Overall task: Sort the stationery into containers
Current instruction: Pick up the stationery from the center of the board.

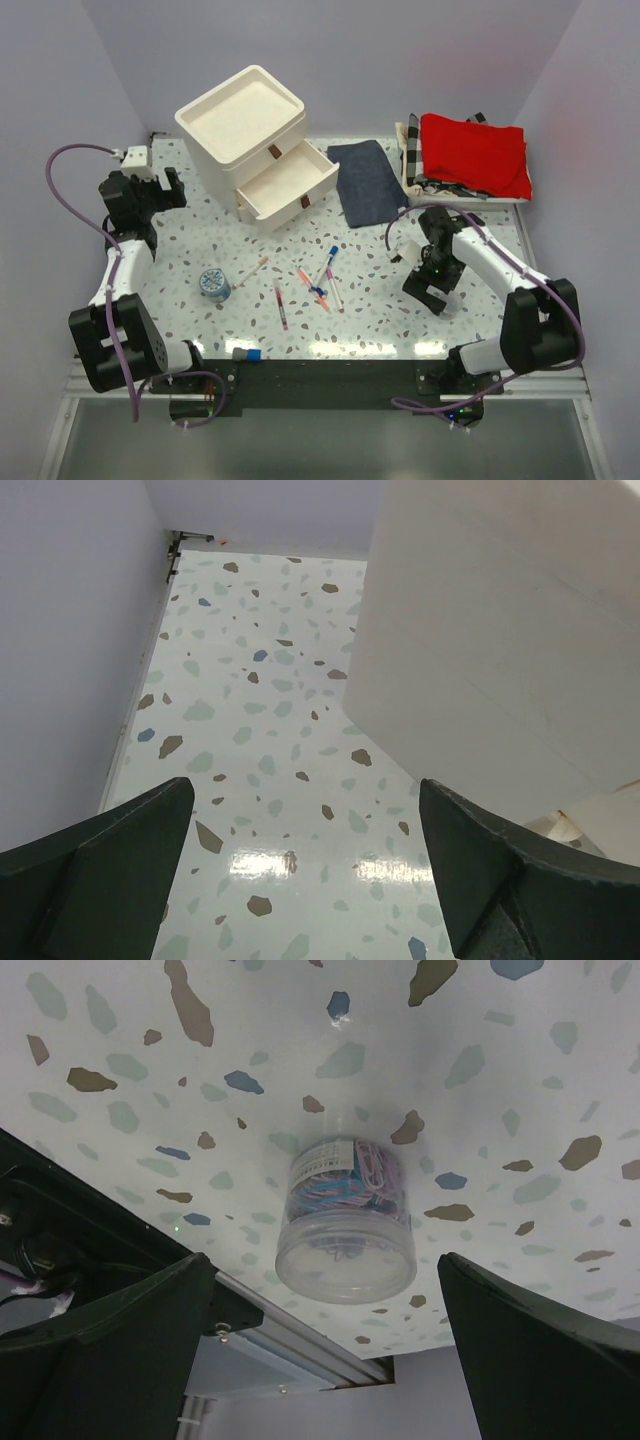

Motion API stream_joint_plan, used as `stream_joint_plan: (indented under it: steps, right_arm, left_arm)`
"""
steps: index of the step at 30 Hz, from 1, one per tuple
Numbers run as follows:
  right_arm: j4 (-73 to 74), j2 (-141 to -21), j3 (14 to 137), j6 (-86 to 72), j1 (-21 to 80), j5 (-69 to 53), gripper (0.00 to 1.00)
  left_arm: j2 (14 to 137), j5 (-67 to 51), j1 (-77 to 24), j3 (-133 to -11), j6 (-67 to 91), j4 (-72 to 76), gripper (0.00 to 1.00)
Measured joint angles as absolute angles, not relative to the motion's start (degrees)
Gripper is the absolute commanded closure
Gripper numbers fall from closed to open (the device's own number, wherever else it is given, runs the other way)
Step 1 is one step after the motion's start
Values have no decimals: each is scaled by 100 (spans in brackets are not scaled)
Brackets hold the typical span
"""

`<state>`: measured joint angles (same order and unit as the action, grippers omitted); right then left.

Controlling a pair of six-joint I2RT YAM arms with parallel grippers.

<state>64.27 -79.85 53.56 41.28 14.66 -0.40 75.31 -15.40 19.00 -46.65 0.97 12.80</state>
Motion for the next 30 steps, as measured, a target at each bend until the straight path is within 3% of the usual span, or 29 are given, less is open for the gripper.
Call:
stream_joint_plan:
  steps: [24, 30]
  right_arm:
    - [6060, -8877, 5148, 4617, 1461, 360, 2]
    - [6007, -8888, 4976, 4665, 1461, 427, 11]
  left_arm:
    - [7419, -1520, 1900, -4611, 95, 1234, 0]
    - [7387, -1520, 1900, -4600, 97, 1234, 0]
